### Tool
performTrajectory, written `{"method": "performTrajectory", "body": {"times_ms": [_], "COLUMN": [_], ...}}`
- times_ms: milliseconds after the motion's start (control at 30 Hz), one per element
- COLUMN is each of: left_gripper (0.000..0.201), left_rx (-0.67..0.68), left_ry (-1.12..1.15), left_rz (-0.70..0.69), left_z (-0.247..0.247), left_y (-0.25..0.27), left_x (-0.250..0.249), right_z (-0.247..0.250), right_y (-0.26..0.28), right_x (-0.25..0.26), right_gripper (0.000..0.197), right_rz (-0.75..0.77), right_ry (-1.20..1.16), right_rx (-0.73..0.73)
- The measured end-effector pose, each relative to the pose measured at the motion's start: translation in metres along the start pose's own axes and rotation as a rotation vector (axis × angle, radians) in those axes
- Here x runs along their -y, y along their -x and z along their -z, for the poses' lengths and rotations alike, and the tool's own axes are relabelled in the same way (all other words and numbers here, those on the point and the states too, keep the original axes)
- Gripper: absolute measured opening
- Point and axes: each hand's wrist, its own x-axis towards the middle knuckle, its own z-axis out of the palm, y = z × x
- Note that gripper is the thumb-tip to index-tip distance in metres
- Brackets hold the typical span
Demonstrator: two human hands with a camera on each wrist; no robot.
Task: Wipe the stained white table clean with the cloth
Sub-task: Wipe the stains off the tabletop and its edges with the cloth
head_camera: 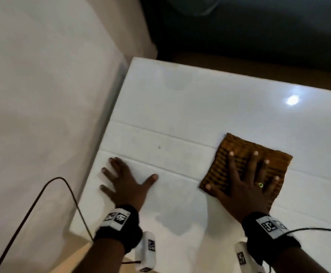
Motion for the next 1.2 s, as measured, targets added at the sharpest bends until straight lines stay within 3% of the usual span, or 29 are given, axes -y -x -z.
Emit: {"method": "performTrajectory", "body": {"times_ms": [133,200,433,500,567,633,733,833,1067,1200], "left_gripper": [0.098,0.085,0.079,0.078,0.091,0.093,0.075,0.078,0.089,0.083], "left_rx": [-0.036,-0.04,0.06,0.042,-0.024,-0.06,-0.065,-0.027,-0.006,0.05], "left_ry": [0.034,0.034,0.021,0.015,0.008,0.022,0.007,0.064,-0.123,-0.215], "left_rz": [-0.089,-0.048,0.049,0.036,0.021,0.017,-0.013,-0.035,-0.149,-0.324], "left_z": [0.008,0.012,0.015,0.013,0.012,0.008,0.004,-0.001,-0.041,-0.068], "left_y": [-0.001,0.002,0.01,0.009,0.008,0.009,0.018,0.035,0.085,0.129], "left_x": [0.032,0.052,0.106,0.118,0.128,0.133,0.131,0.117,0.081,0.052], "right_z": [-0.012,-0.019,-0.041,-0.051,-0.06,-0.068,-0.076,-0.079,-0.07,-0.06], "right_y": [-0.02,-0.032,-0.061,-0.056,-0.045,-0.034,-0.016,0.002,0.044,0.069], "right_x": [0.097,0.146,0.289,0.316,0.324,0.314,0.284,0.247,0.131,0.044], "right_gripper": [0.113,0.113,0.114,0.111,0.106,0.101,0.098,0.097,0.089,0.092], "right_rz": [0.12,0.191,0.463,0.552,0.621,0.684,0.738,0.729,0.587,0.469], "right_ry": [0.025,0.048,0.095,0.135,0.177,0.203,0.205,0.205,0.11,0.086], "right_rx": [-0.033,-0.06,-0.061,-0.023,-0.004,-0.022,-0.053,-0.046,-0.046,-0.044]}}
